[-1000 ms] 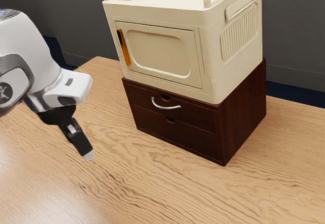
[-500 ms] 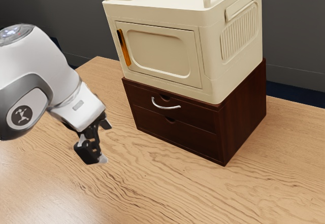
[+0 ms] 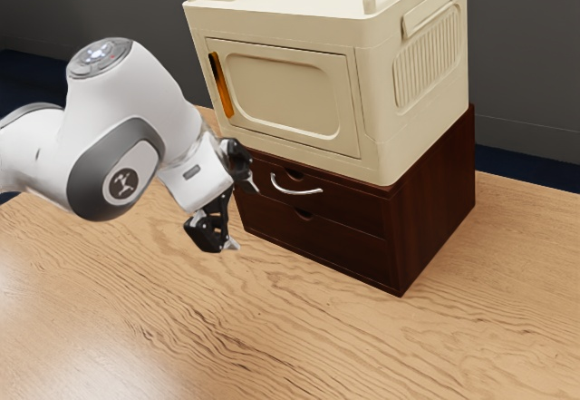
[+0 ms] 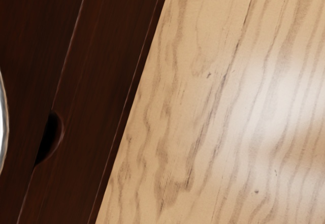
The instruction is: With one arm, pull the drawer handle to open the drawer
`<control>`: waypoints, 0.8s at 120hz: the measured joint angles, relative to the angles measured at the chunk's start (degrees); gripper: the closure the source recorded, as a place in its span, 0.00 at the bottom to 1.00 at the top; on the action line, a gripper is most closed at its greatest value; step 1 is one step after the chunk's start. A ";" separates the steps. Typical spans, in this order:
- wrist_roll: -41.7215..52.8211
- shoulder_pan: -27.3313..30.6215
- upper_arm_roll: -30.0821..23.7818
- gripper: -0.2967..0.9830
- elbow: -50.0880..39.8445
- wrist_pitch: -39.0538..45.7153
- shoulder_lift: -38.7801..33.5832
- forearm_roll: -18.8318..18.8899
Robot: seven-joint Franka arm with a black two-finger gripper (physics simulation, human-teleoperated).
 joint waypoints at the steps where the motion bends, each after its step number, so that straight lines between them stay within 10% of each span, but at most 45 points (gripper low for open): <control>1: 0.16 -0.07 -0.03 0.23 0.01 0.09 0.08 0.05; 96: 9.20 -0.76 0.35 0.15 5.43 4.18 10.38 0.69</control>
